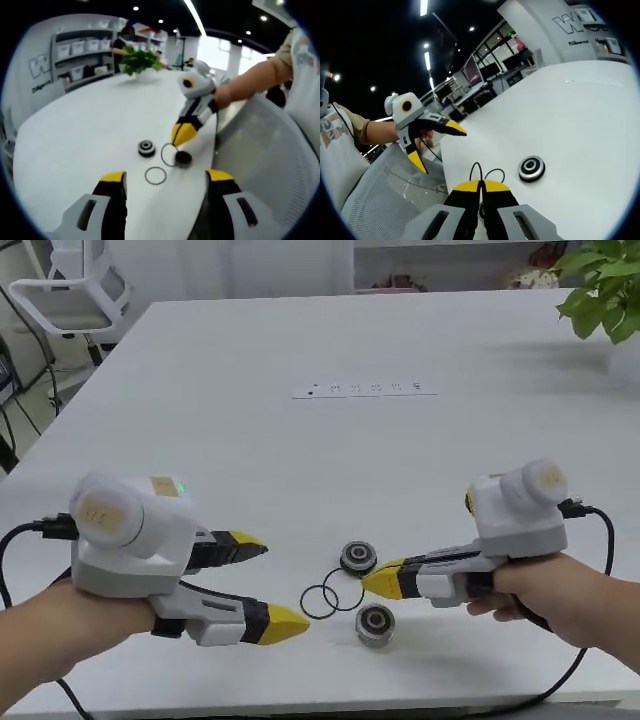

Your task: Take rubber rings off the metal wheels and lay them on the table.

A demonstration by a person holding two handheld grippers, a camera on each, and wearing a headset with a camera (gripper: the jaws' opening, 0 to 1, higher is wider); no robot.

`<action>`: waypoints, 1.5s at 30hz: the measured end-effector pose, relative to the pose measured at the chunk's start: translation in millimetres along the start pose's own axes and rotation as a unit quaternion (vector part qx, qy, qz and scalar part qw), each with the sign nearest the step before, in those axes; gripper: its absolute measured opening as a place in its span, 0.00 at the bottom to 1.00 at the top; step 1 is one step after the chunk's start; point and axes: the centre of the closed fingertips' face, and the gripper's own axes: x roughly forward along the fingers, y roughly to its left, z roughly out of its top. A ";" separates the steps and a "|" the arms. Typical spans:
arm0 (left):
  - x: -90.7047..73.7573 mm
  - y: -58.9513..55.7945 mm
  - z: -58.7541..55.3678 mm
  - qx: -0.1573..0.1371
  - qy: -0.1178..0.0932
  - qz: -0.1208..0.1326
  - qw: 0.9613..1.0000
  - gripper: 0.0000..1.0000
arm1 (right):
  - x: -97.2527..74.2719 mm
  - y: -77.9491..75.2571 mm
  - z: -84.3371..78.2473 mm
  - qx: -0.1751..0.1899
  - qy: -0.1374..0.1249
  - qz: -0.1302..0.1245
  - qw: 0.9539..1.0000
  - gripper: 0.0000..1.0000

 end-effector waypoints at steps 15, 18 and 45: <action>-18.2 13.6 -4.2 -0.022 -0.012 0.024 0.999 0.71 | 31.2 -12.2 -8.4 0.031 0.040 -0.016 0.999 0.00; -20.7 15.3 -5.8 -0.025 -0.013 0.028 0.999 0.71 | 33.6 -13.4 -10.3 0.040 0.044 -0.018 0.998 0.00; -21.4 20.6 -17.0 -0.038 -0.002 0.035 0.999 0.71 | 45.8 -32.1 -28.4 0.058 0.080 -0.051 0.994 0.03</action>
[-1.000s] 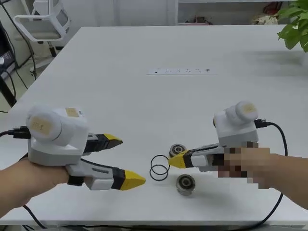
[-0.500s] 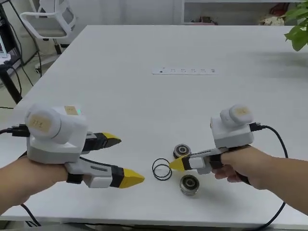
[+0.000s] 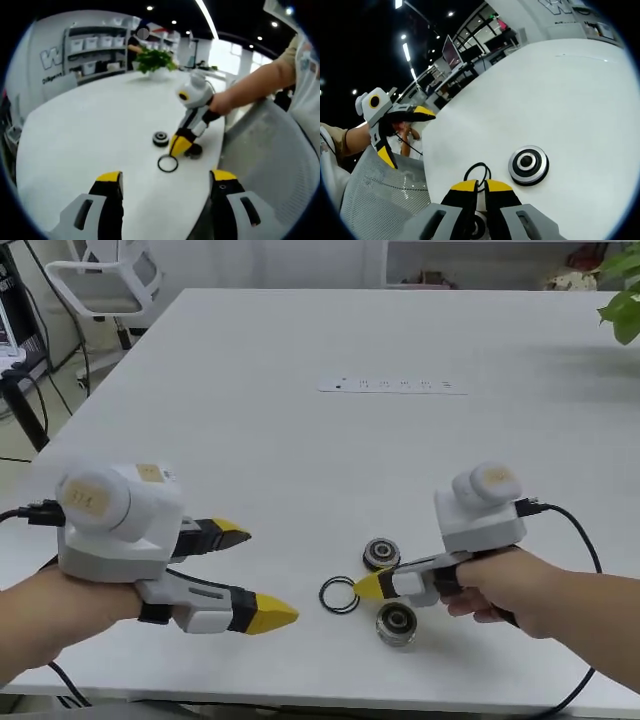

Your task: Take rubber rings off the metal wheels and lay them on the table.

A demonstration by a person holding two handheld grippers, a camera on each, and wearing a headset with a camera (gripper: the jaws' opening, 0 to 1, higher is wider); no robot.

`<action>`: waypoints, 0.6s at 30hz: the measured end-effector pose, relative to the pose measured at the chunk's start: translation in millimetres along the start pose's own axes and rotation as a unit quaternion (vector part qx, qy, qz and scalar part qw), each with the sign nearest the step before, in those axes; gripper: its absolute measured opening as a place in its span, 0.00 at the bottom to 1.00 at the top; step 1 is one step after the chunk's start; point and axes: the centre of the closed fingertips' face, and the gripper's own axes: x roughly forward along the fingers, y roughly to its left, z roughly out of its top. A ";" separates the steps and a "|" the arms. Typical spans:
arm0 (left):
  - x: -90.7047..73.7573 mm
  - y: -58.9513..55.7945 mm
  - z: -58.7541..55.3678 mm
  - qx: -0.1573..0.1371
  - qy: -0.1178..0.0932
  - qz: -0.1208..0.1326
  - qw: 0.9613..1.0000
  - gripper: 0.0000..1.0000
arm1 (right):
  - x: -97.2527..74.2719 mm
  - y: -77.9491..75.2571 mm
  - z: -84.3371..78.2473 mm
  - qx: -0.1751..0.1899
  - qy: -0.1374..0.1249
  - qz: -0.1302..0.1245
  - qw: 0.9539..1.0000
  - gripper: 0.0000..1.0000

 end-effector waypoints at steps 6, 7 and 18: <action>1.8 -0.4 -2.1 -0.001 0.006 -0.004 1.000 0.71 | -0.4 -1.5 -2.1 -0.020 0.007 -0.004 1.000 0.08; 2.2 -0.3 -2.5 -0.001 0.007 -0.004 1.000 0.71 | -0.8 -2.0 -2.2 -0.021 0.008 -0.006 1.000 0.09; 9.8 2.6 0.1 0.002 0.014 -0.008 1.000 0.70 | -15.9 2.9 6.1 -0.035 -0.012 -0.002 0.999 0.14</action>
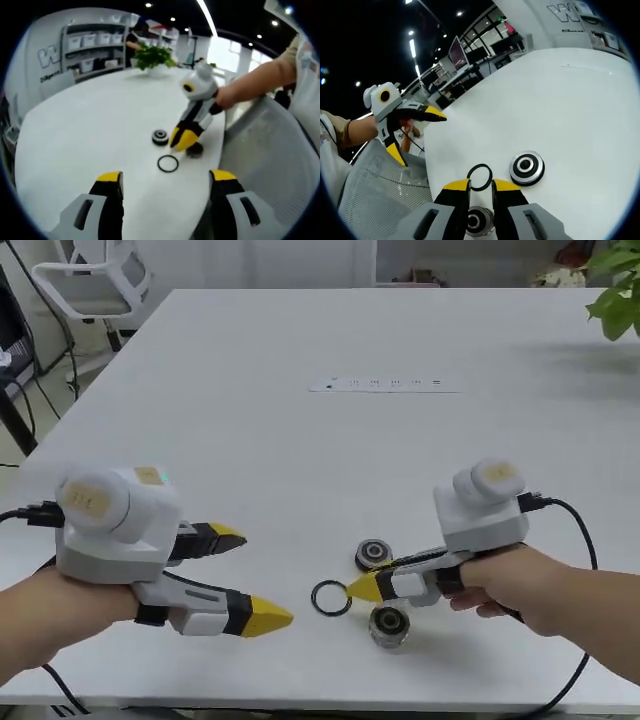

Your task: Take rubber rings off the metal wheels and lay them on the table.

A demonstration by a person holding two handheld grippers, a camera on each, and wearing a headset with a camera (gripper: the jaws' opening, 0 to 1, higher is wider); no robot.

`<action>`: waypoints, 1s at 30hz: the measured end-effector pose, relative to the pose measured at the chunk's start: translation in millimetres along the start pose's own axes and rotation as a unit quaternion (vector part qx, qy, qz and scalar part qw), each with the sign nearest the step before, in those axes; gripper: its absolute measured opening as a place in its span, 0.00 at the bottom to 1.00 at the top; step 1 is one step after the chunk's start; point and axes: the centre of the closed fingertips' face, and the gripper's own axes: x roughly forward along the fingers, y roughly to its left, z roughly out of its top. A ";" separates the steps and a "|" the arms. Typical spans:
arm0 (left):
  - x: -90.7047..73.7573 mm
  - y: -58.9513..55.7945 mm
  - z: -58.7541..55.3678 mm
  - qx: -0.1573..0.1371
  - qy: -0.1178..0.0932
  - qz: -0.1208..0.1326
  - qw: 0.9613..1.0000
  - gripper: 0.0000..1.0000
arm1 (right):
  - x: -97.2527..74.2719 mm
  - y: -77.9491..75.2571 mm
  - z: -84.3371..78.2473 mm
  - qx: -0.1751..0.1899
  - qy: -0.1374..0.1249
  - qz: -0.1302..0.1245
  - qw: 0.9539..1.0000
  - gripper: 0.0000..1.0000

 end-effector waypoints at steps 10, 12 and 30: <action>12.8 6.3 10.7 0.012 0.004 -0.003 1.000 0.70 | -17.9 -0.8 7.5 -0.035 -0.016 -0.012 0.999 0.17; 15.6 7.1 14.1 0.014 0.001 -0.006 1.000 0.70 | -21.5 -0.7 8.2 -0.040 -0.019 -0.014 0.999 0.17; 51.1 14.9 23.0 0.037 0.015 -0.014 0.999 0.64 | -38.8 -33.6 6.5 -0.088 -0.033 -0.062 0.994 0.26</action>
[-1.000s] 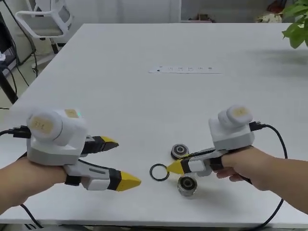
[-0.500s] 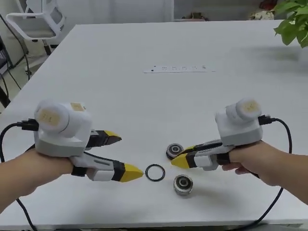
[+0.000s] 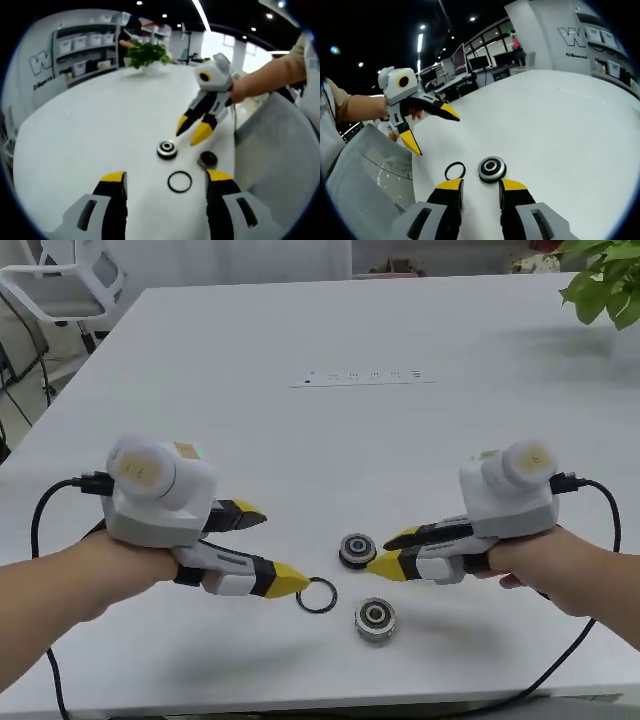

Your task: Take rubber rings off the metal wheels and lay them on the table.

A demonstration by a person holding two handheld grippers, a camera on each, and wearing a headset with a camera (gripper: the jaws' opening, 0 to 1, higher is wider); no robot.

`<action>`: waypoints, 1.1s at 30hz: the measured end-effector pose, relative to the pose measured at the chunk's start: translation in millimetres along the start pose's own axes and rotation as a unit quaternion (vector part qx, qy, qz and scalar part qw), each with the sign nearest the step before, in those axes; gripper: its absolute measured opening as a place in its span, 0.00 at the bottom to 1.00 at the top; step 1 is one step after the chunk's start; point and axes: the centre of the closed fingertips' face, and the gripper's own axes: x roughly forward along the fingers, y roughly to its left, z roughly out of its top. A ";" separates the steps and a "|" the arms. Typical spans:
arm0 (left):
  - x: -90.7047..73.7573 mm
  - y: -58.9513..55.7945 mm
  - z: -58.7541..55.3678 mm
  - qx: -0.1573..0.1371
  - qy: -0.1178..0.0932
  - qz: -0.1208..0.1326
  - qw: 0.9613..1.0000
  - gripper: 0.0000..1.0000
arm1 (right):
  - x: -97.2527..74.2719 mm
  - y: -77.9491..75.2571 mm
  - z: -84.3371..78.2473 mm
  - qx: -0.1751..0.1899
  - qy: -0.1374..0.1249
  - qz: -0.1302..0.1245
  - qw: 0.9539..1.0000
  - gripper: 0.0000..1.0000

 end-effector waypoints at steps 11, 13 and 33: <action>25.3 -2.2 -0.4 0.021 0.013 -0.016 1.000 0.57 | 4.4 -6.5 -7.9 -0.040 0.007 -0.016 0.999 0.28; 30.5 -2.0 -2.2 0.024 0.018 -0.019 0.999 0.56 | 5.9 -6.8 -8.2 -0.043 0.007 -0.017 0.999 0.28; 66.5 -6.3 12.2 0.039 0.018 -0.037 0.998 0.40 | 11.9 -16.6 -9.0 -0.049 0.002 -0.016 0.999 0.29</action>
